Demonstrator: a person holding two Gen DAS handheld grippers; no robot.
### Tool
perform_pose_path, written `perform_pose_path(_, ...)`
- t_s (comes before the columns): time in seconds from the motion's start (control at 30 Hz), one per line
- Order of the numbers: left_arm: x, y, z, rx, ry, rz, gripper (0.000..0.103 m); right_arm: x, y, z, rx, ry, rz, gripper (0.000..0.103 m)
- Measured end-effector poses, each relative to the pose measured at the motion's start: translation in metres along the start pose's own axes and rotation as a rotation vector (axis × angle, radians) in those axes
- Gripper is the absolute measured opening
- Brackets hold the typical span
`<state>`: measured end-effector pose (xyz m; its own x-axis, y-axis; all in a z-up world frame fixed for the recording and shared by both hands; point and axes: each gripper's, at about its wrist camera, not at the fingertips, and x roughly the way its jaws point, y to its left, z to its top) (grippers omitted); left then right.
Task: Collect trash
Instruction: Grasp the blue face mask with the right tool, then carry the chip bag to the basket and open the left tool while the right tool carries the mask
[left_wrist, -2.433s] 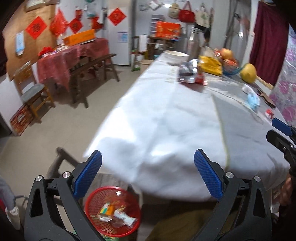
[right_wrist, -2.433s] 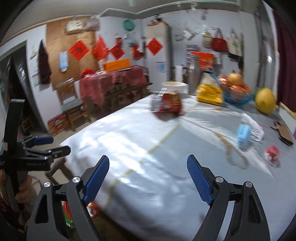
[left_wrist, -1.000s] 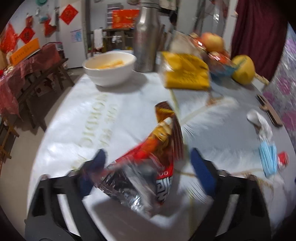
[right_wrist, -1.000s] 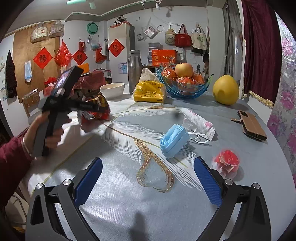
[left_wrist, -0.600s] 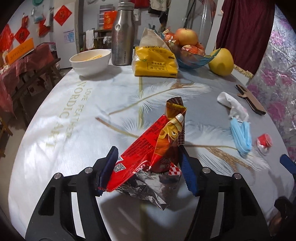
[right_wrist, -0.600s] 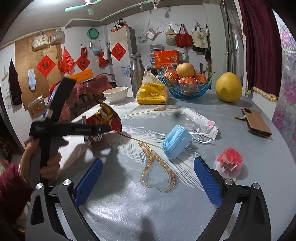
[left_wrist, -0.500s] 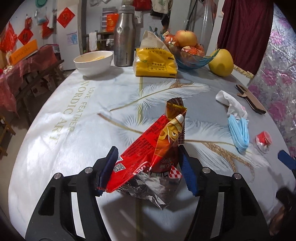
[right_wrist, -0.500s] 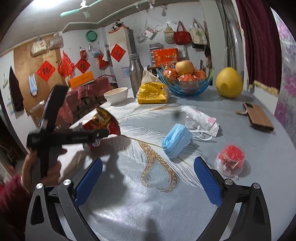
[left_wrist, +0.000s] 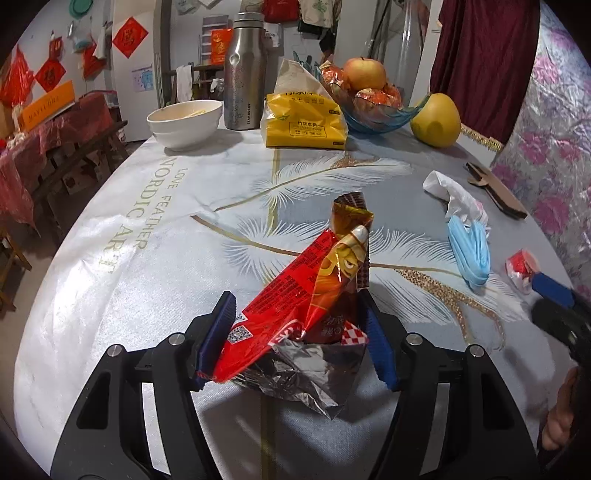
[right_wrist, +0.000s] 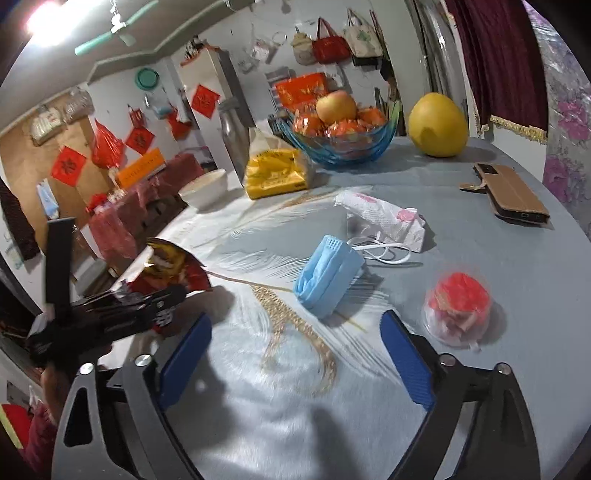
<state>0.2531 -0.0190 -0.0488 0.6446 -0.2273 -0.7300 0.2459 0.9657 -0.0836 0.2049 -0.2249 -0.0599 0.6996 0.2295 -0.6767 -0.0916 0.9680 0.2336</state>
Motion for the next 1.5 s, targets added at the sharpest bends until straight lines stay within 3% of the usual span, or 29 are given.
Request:
perform_pose_path(0.17, -0.002, 0.002, -0.001, -0.006, -0.01, 0.004, 0.066, 0.032, -0.002, 0.021, 0.016, 0.077, -0.042, 0.071)
perform_pose_path(0.37, 0.003, 0.002, 0.001, -0.005, 0.005, -0.005, 0.066, 0.057, -0.017, 0.023, 0.068, 0.134, -0.079, 0.067)
perform_pose_path(0.43, 0.006, 0.001, 0.002, -0.005, 0.018, -0.006, 0.067, 0.061, -0.022, 0.021, 0.092, 0.157, -0.046, 0.059)
perform_pose_path(0.5, 0.01, 0.002, 0.003, -0.008, 0.038, -0.011, 0.07, 0.062, -0.021, 0.021, 0.083, 0.152, -0.062, 0.039)
perform_pose_path(0.6, 0.009, 0.003, 0.002, -0.015, 0.033, -0.027, 0.069, 0.058, -0.017, 0.019, 0.067, 0.132, -0.057, 0.03)
perform_pose_path(0.7, 0.003, 0.001, 0.001, 0.0, 0.003, -0.038, 0.057, 0.053, -0.013, 0.019, 0.052, 0.107, -0.05, 0.029)
perform_pose_path(0.87, -0.011, -0.005, -0.002, 0.025, -0.059, -0.033, 0.057, 0.04, -0.003, 0.018, 0.0, 0.05, -0.067, 0.029)
perform_pose_path(1.03, -0.026, 0.003, -0.01, -0.041, -0.059, -0.053, 0.056, 0.023, 0.0, 0.018, 0.002, 0.0, -0.019, 0.029)
perform_pose_path(1.17, -0.049, 0.003, -0.021, -0.036, -0.08, 0.001, 0.057, 0.008, 0.003, 0.012, 0.019, -0.017, 0.03, 0.03)
perform_pose_path(1.5, -0.107, 0.007, -0.038, -0.056, -0.151, 0.029, 0.057, -0.05, 0.028, -0.007, -0.023, -0.092, 0.079, 0.03)
